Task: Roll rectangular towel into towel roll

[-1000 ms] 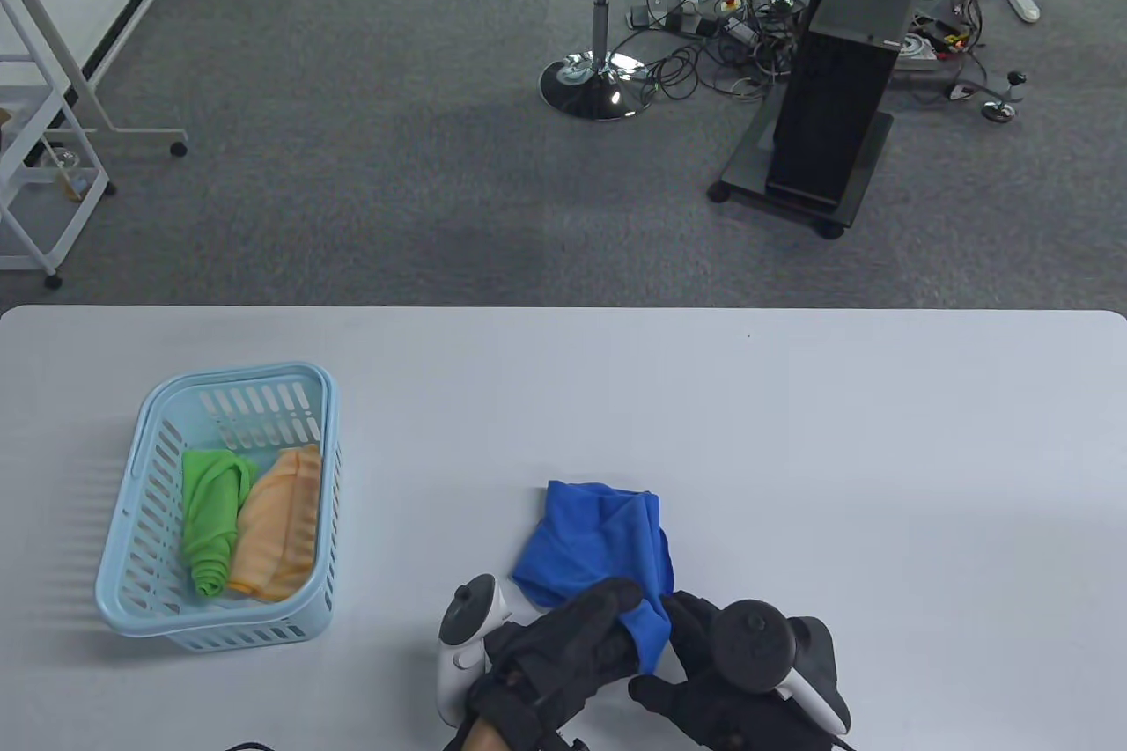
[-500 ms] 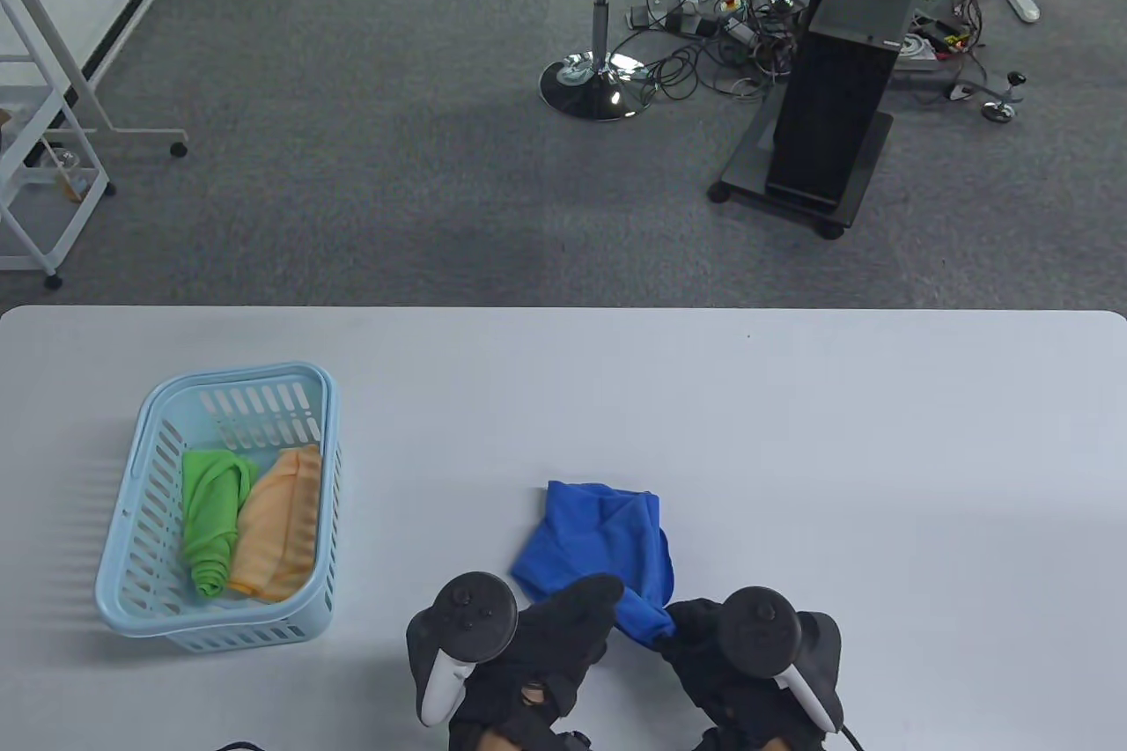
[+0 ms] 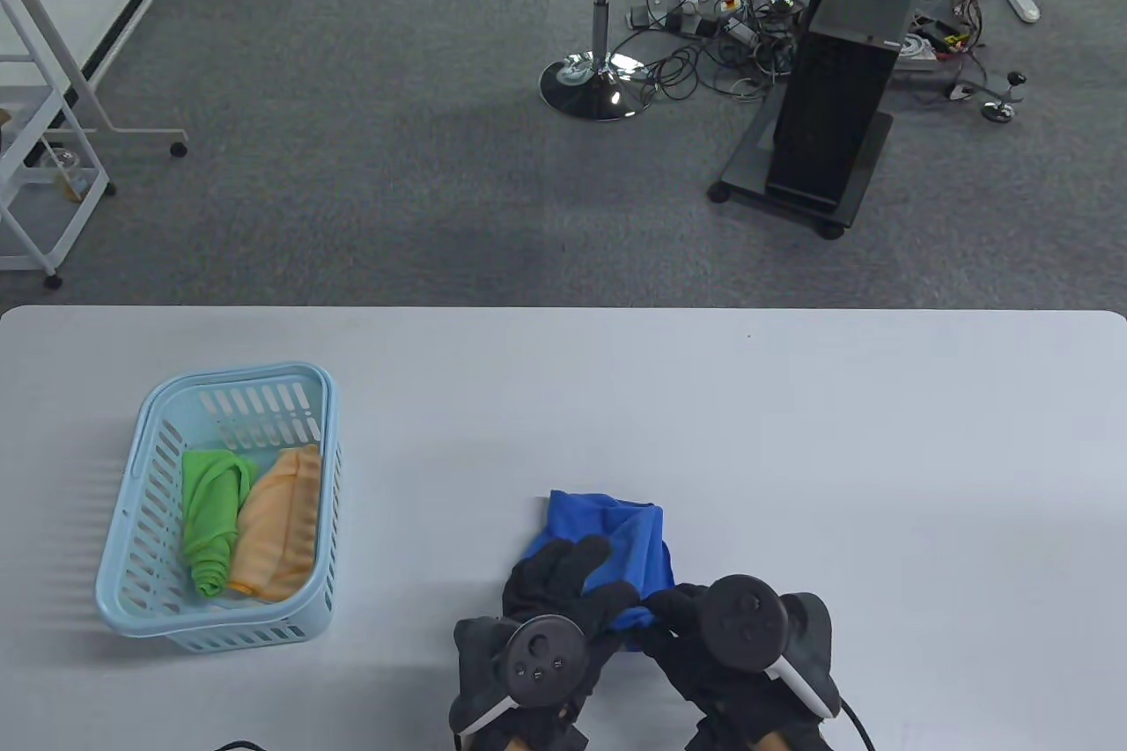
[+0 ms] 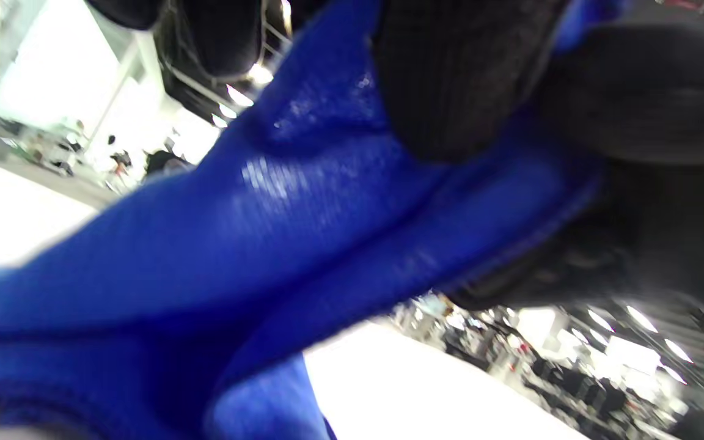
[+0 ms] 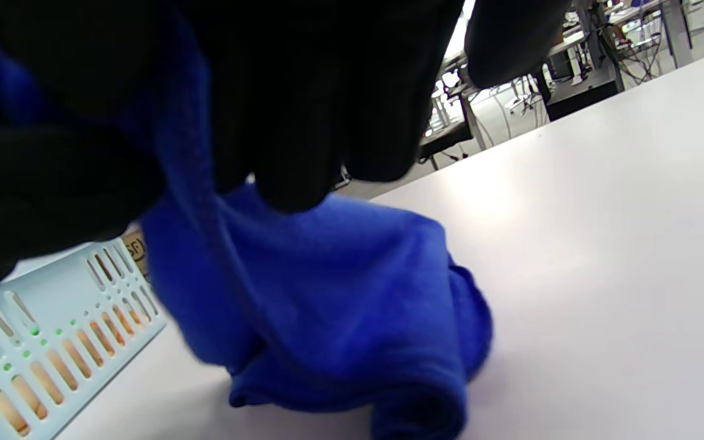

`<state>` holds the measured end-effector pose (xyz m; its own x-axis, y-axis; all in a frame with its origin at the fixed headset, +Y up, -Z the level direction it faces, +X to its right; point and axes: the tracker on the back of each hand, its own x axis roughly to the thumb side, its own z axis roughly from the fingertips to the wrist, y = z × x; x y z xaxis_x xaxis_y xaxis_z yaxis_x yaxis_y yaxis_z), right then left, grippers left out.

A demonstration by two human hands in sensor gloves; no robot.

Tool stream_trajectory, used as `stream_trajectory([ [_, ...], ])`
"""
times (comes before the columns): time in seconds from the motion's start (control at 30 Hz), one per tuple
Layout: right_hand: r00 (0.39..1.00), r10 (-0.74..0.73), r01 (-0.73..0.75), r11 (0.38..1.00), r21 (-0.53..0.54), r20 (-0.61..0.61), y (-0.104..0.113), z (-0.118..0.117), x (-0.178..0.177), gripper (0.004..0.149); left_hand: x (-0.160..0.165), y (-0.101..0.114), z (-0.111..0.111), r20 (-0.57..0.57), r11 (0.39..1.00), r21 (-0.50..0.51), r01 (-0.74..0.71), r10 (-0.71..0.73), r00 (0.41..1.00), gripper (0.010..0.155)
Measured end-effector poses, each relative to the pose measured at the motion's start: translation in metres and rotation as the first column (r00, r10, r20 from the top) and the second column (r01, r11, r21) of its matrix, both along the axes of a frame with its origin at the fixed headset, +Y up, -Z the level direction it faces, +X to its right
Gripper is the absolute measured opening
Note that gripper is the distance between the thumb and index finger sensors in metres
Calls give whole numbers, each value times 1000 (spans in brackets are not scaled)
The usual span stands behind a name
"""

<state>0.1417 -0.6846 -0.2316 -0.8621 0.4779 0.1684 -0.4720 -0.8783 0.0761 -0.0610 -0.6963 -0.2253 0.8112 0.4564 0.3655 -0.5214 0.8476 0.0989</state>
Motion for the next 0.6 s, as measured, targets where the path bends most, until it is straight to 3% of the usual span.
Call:
stream_trajectory([
  [0.1, 999, 37, -37, 999, -15, 32, -7, -4, 12, 55, -9, 7, 1, -71, 999, 24, -38, 40, 997, 42],
  [0.27, 992, 108, -99, 985, -138, 59, -36, -13, 29, 63, -14, 23, -8, -120, 985, 14, -171, 172, 978, 40],
  [0.4, 985, 172, -173, 946, -274, -28, -56, -20, 23, 76, 9, 58, -23, -70, 978, -117, -173, 165, 984, 40],
  [0.53, 976, 202, -218, 908, -359, -82, -64, -26, 14, 109, 30, 102, -30, -26, 985, -78, -153, 152, 988, 41],
  [0.6, 979, 193, -203, 907, -369, -64, -66, -27, 11, 113, 34, 122, -31, -18, 981, -54, -185, 184, 983, 42],
])
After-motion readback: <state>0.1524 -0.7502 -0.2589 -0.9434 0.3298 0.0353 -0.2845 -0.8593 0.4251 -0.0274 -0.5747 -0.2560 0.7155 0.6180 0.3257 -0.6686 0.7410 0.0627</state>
